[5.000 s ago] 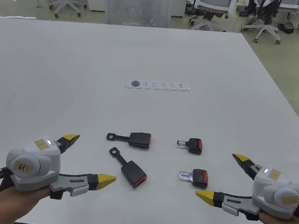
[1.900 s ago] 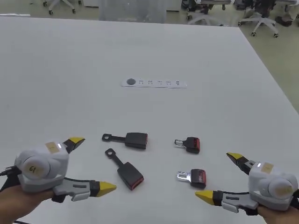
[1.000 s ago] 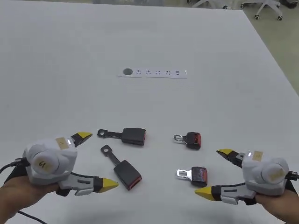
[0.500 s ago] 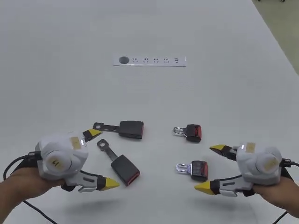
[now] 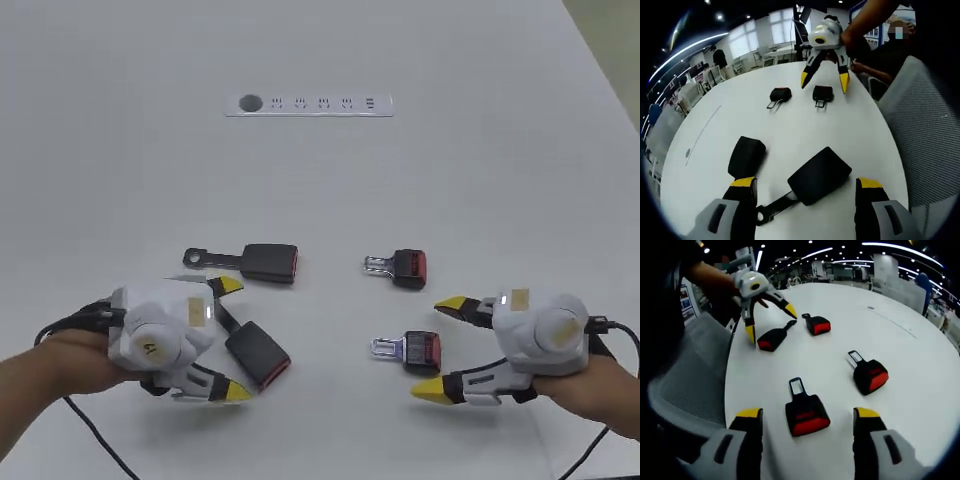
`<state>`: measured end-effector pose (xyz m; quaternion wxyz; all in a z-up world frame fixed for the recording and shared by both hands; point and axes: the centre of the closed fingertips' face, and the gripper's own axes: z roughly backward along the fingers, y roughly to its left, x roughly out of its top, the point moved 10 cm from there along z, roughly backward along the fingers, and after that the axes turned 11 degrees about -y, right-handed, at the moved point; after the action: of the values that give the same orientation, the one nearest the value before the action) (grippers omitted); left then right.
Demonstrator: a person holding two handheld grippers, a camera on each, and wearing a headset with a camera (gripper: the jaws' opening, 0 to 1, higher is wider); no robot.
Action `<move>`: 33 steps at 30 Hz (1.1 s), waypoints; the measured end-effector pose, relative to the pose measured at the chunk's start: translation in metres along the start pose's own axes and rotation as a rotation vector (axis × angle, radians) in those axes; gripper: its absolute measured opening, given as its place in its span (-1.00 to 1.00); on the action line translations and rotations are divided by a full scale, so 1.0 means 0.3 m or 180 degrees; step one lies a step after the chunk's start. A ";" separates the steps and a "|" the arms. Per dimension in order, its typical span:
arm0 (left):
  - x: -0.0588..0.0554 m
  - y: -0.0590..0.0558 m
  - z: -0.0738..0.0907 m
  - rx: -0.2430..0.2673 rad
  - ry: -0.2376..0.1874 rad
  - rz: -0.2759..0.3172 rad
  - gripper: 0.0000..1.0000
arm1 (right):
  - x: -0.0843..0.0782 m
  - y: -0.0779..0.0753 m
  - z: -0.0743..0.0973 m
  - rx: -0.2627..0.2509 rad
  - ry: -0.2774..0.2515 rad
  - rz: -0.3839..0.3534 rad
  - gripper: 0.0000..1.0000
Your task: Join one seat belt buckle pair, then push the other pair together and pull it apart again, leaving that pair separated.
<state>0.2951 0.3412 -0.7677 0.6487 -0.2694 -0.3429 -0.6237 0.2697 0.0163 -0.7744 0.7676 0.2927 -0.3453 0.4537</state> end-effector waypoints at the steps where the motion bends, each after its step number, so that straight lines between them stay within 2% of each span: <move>1: -0.002 0.003 -0.005 -0.0019 0.0005 -0.0015 0.63 | -0.001 -0.001 -0.002 0.0017 0.0005 0.0010 0.45; 9: -0.016 0.015 -0.044 -0.0297 0.0136 -0.0287 0.42 | -0.012 -0.013 -0.015 0.0110 0.0056 0.0031 0.38; 10: -0.015 0.012 -0.050 -0.0365 0.0065 -0.0261 0.40 | -0.013 -0.012 -0.014 0.0129 0.0079 0.0037 0.36; 12: -0.014 0.024 -0.052 -0.0354 0.0085 -0.0310 0.42 | -0.019 -0.015 -0.014 0.0166 0.0131 0.0071 0.32; 16: -0.011 0.025 -0.060 -0.0470 0.0078 -0.0294 0.34 | -0.021 -0.015 -0.015 0.0230 0.0160 0.0078 0.17; 21: -0.012 0.027 -0.065 -0.0527 0.0077 -0.0227 0.22 | -0.020 -0.018 -0.022 0.0289 0.0161 0.0115 0.11; 22: -0.014 0.025 -0.064 -0.0545 0.0102 -0.0158 0.15 | -0.017 -0.016 -0.024 0.0323 0.0158 0.0133 0.06; 24: -0.013 0.016 -0.065 -0.0657 0.0063 -0.0184 -0.04 | -0.017 -0.016 -0.025 0.0359 0.0167 0.0159 -0.02; 25: -0.014 0.020 -0.062 -0.0593 0.0062 -0.0178 -0.04 | -0.016 -0.016 -0.026 0.0365 0.0173 0.0162 -0.04; 28: -0.018 0.019 -0.063 -0.0540 0.0063 -0.0117 -0.08 | -0.014 -0.022 -0.028 0.0372 0.0173 0.0169 -0.08; 33: -0.022 0.019 -0.055 -0.0260 0.0044 0.0117 -0.27 | -0.012 -0.029 -0.031 0.0368 0.0174 0.0203 -0.22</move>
<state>0.3028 0.3329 -0.7826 0.6509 -0.2976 -0.3077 -0.6270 0.2787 0.0180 -0.7841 0.7438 0.3128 -0.3066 0.5049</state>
